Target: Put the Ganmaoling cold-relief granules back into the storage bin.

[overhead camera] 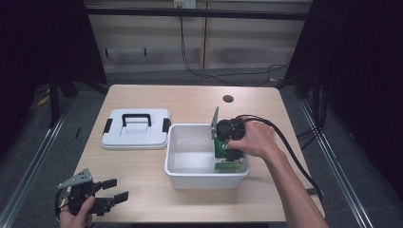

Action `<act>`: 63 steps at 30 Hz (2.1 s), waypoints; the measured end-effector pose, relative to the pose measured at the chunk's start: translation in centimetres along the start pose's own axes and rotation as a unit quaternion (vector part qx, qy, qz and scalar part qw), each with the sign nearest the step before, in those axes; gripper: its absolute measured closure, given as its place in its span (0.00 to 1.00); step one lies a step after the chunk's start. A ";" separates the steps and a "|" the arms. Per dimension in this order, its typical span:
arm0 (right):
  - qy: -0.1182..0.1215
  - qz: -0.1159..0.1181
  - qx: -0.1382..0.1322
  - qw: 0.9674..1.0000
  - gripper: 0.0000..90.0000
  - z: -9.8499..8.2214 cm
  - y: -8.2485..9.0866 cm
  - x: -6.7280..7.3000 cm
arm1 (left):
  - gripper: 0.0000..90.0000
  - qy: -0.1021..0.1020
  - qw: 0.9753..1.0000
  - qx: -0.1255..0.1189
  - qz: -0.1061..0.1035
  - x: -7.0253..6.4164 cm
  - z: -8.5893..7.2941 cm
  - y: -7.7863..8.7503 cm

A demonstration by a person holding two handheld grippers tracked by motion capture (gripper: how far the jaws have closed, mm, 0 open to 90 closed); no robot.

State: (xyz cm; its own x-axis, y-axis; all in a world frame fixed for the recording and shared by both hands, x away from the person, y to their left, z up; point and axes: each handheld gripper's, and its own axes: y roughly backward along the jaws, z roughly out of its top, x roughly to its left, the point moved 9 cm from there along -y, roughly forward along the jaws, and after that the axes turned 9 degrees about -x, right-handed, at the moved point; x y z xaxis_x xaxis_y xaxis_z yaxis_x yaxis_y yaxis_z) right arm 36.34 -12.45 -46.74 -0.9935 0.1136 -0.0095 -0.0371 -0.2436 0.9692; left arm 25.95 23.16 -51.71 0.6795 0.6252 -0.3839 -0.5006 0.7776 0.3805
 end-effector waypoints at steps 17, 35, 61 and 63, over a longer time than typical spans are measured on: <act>-0.014 0.011 0.019 1.000 0.16 -0.4 -1.8 0.0 | 0.21 0.000 1.000 0.002 -0.001 -0.1 -0.1 0.0; -0.007 0.019 0.049 0.999 0.16 -0.6 -3.5 0.0 | 0.21 0.001 1.000 0.001 -0.002 -0.1 0.0 0.0; 0.001 0.022 0.027 0.999 0.09 -0.7 -3.5 0.2 | 0.21 0.000 1.000 -0.002 -0.001 -0.1 0.0 0.1; -0.002 0.018 0.020 1.000 0.09 -0.6 -3.2 0.1 | 0.21 0.000 1.000 -0.003 -0.001 -0.1 0.1 0.1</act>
State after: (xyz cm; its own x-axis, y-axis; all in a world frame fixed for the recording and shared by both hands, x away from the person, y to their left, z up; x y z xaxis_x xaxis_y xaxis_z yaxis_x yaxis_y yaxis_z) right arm 36.27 -12.27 -50.02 -0.9936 0.1098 0.0275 0.0039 -0.2097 0.9778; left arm 25.87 23.17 -51.59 0.6806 0.6233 -0.3852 -0.5020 0.7796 0.3745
